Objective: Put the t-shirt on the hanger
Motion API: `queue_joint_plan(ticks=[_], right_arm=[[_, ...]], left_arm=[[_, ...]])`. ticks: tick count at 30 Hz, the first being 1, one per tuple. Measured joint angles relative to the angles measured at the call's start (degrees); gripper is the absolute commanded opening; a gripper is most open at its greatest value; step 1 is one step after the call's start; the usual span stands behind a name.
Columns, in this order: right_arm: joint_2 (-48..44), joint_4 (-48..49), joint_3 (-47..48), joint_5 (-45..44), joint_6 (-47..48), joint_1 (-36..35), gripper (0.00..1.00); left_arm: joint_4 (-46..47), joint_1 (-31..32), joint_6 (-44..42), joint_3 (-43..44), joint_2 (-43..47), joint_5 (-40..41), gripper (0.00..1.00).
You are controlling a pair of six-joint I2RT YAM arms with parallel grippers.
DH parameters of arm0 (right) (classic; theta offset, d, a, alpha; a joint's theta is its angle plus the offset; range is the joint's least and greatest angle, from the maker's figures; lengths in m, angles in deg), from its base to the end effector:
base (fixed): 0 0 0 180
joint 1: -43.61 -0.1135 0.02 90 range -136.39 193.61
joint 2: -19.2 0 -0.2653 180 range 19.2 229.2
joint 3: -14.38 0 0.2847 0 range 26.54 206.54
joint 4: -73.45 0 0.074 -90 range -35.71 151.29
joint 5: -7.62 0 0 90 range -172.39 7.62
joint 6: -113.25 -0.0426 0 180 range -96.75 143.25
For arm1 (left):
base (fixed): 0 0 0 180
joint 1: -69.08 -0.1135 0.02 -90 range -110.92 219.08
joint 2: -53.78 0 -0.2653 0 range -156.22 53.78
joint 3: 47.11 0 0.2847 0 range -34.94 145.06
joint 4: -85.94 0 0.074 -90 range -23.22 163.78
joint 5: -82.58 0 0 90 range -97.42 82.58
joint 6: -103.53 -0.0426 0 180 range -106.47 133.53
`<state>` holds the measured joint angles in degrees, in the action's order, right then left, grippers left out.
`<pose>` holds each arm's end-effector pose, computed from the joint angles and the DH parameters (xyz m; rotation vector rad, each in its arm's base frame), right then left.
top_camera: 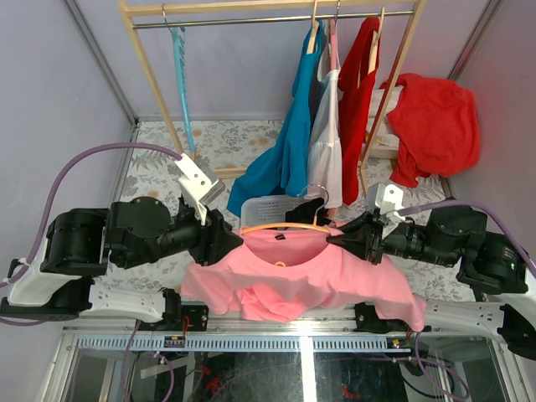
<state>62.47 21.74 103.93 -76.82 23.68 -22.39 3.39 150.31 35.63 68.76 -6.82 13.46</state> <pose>0.0530 0.1291 0.4901 -1.0247 1.4237 0.9345 0.0383 -0.1490 0.5265 0.8259 1.9308 -0.7591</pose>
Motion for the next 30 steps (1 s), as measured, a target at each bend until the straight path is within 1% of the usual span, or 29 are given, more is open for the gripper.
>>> queue_joint_plan(ticks=[2,4,12,15,22,30], right_arm=[[0.1,0.0,-0.1,0.1,0.0,0.0,0.0],[0.0,0.0,-0.1,0.0,0.0,0.0,0.0],[0.0,0.0,-0.3,0.1,0.0,0.0,0.0],[0.0,-0.1,-0.3,0.0,0.0,0.0,0.0],[-0.2,-0.4,-0.4,-0.3,0.0,0.0,0.0],[-0.2,0.1,-0.4,-0.5,0.0,0.0,0.0]], left_arm=[[0.2,0.0,0.0,-0.4,0.3,0.1,0.35],[0.2,0.0,0.1,-0.7,0.7,0.2,0.26],[0.3,0.0,0.3,-1.0,1.0,0.3,0.09],[0.3,0.0,0.0,-1.0,0.9,0.3,0.05],[-0.4,0.0,-0.4,0.4,-0.5,0.4,0.01],[-1.7,0.0,-1.4,3.2,-1.9,0.9,0.03]])
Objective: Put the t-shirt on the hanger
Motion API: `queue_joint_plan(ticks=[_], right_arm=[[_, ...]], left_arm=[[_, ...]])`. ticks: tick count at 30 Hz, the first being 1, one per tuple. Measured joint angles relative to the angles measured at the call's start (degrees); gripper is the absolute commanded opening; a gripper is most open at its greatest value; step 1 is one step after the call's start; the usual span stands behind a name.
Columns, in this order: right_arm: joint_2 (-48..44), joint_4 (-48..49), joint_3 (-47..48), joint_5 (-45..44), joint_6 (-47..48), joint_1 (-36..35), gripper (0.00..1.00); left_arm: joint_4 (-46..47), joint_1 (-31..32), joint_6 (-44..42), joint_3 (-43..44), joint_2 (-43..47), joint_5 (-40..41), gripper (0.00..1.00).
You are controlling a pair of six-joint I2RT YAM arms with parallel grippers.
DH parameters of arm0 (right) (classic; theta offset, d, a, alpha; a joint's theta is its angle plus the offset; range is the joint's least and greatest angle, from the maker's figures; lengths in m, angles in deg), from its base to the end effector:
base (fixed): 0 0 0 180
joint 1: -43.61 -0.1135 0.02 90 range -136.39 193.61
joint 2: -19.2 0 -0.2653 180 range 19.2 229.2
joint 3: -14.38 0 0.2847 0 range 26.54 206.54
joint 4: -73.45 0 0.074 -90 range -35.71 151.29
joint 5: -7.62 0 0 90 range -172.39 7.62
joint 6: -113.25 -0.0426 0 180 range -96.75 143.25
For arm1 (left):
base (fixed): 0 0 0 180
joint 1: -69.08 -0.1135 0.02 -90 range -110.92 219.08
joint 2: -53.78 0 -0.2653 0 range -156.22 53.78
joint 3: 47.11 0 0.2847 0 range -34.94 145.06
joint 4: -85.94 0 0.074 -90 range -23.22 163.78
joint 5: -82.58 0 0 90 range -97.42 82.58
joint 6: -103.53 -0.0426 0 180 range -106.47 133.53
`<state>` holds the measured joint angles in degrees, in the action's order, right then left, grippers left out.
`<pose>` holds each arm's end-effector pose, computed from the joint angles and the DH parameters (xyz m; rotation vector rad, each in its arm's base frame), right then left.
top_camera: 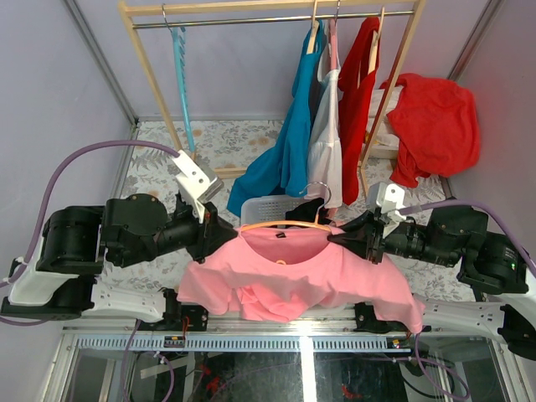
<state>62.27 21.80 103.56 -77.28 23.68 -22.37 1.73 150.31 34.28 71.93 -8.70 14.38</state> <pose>0.0533 0.1289 0.4886 -1.0195 1.4283 0.9272 0.0393 -0.1507 0.5337 0.8387 1.9203 -0.7262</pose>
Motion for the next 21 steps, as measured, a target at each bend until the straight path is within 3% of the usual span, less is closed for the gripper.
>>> queue_joint_plan(ticks=[16,21], right_arm=[[1.0,-0.7,1.4,-0.7,0.2,0.0,0.0],[1.0,-1.2,1.6,-0.7,0.2,0.0,0.0]], left_arm=[[-0.9,0.0,0.0,0.9,-0.9,2.8,0.04],[-0.6,0.0,0.0,0.3,-0.7,2.9,0.13]])
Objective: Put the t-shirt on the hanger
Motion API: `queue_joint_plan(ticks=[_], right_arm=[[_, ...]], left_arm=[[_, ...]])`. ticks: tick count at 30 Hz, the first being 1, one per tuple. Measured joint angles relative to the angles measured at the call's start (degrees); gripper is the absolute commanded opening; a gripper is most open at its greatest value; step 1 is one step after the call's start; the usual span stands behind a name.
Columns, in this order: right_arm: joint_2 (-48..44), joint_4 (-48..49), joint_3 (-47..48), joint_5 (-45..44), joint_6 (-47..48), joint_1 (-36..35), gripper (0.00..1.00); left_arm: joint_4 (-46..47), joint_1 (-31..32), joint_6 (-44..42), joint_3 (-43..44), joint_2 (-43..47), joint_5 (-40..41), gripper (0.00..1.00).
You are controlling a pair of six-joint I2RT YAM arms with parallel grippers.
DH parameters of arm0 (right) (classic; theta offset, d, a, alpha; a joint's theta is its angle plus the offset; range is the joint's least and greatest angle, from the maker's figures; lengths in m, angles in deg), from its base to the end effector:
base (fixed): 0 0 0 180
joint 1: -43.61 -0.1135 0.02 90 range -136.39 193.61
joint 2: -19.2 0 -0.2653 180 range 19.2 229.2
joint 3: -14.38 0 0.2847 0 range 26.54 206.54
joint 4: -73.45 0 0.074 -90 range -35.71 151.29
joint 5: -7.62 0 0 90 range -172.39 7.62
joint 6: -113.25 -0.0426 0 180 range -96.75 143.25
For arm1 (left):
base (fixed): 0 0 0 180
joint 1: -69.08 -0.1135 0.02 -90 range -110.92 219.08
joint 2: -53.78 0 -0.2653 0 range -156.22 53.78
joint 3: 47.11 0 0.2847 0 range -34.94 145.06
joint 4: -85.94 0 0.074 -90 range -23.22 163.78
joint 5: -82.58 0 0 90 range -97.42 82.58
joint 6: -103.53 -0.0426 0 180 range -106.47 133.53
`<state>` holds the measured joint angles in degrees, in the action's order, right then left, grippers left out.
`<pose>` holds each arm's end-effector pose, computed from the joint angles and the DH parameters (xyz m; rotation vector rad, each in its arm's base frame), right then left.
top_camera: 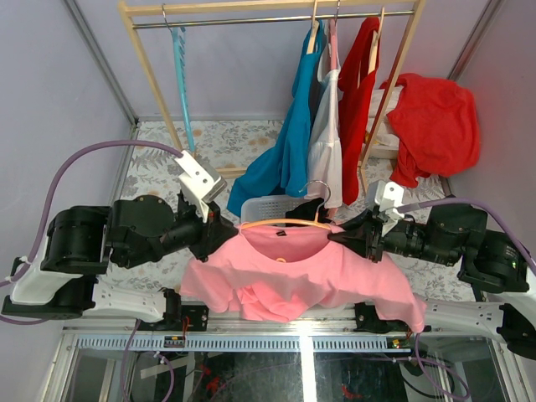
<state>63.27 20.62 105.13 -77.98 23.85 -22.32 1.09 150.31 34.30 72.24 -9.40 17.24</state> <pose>0.0543 0.1296 0.4927 -1.0175 1.4402 0.9112 0.0416 -0.1531 0.5327 0.8112 1.9254 -0.6696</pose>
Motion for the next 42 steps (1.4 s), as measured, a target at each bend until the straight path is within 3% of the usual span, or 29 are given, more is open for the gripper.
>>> queue_joint_plan(ticks=[3,10,23,42], right_arm=[[0.0,-0.4,0.0,0.0,0.0,0.0,0.0],[-0.1,-0.7,-0.1,0.2,0.0,0.0,0.0],[-0.4,-1.0,-0.2,0.4,0.0,0.0,0.0],[1.2,0.8,-1.1,1.4,0.0,0.0,0.0]], left_arm=[[0.0,0.0,0.1,-0.5,0.4,0.1,0.2],[1.4,0.0,0.6,-1.3,0.6,0.3,0.25],[3.5,0.0,0.6,-1.9,-0.3,-0.2,0.0],[5.2,0.0,0.2,2.8,-4.6,-1.3,0.0]])
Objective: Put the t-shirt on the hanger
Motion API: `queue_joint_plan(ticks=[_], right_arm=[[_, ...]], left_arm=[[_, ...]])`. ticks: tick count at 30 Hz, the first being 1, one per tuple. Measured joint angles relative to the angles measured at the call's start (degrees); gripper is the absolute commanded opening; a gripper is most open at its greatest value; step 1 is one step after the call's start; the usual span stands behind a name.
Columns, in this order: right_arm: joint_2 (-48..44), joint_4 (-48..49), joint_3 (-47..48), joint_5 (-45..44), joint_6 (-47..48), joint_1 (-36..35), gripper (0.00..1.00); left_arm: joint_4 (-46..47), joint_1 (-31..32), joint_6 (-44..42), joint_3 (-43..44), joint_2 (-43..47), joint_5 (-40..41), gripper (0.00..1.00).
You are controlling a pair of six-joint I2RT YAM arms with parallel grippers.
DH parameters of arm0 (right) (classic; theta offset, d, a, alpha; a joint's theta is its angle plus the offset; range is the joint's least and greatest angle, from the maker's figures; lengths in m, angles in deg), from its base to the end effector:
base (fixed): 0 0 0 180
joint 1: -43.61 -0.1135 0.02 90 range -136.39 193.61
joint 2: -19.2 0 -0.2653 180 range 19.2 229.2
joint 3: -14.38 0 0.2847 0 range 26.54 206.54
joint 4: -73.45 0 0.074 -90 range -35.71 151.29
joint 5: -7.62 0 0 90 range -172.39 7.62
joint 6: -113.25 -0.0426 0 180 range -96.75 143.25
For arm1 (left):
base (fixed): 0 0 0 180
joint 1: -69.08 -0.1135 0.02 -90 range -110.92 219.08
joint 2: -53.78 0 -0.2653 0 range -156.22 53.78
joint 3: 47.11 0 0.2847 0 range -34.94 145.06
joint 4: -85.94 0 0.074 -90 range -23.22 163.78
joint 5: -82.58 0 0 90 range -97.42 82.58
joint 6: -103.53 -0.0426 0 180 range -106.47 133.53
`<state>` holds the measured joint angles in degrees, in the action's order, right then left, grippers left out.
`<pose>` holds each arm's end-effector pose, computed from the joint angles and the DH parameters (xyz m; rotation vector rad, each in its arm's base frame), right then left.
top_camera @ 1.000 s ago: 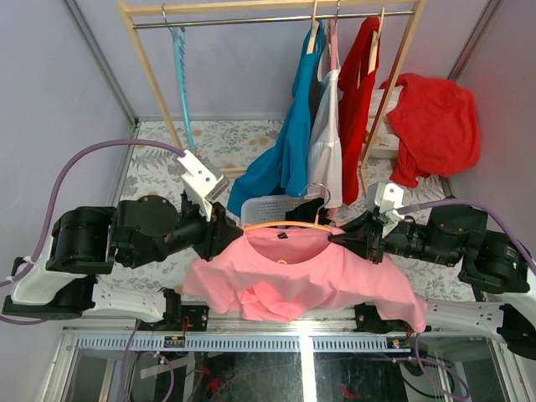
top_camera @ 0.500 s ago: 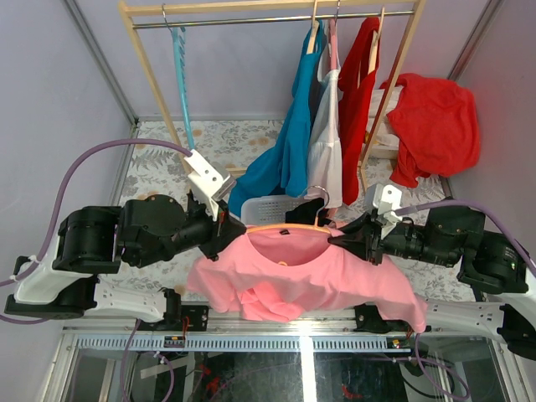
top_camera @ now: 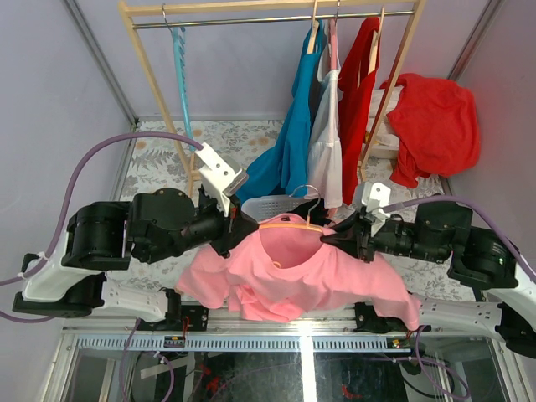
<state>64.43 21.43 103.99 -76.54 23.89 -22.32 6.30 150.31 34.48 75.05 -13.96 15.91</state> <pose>0.0580 0.1405 0.4855 -1.0504 1.4542 0.9227 0.0453 -0.1827 0.5424 0.7907 1.8923 -0.7401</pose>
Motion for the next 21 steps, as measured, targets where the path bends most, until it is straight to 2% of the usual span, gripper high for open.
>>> queue_joint_plan(ticks=[5,14,18,21], right_arm=[[1.6,0.4,0.0,0.2,0.3,0.0,0.0],[0.7,1.7,0.6,-2.4,2.0,0.0,0.0],[-1.3,4.7,0.6,-3.5,2.7,0.0,0.0],[-2.8,7.6,0.4,-4.2,3.2,0.0,0.0]], left_arm=[[1.9,0.0,0.0,-0.9,-0.2,-1.9,0.04],[5.0,0.0,1.3,-8.3,3.5,-3.8,0.29],[5.1,0.0,1.2,-7.5,2.8,-3.9,0.31],[4.7,0.0,0.7,-1.6,0.2,-4.2,0.34]])
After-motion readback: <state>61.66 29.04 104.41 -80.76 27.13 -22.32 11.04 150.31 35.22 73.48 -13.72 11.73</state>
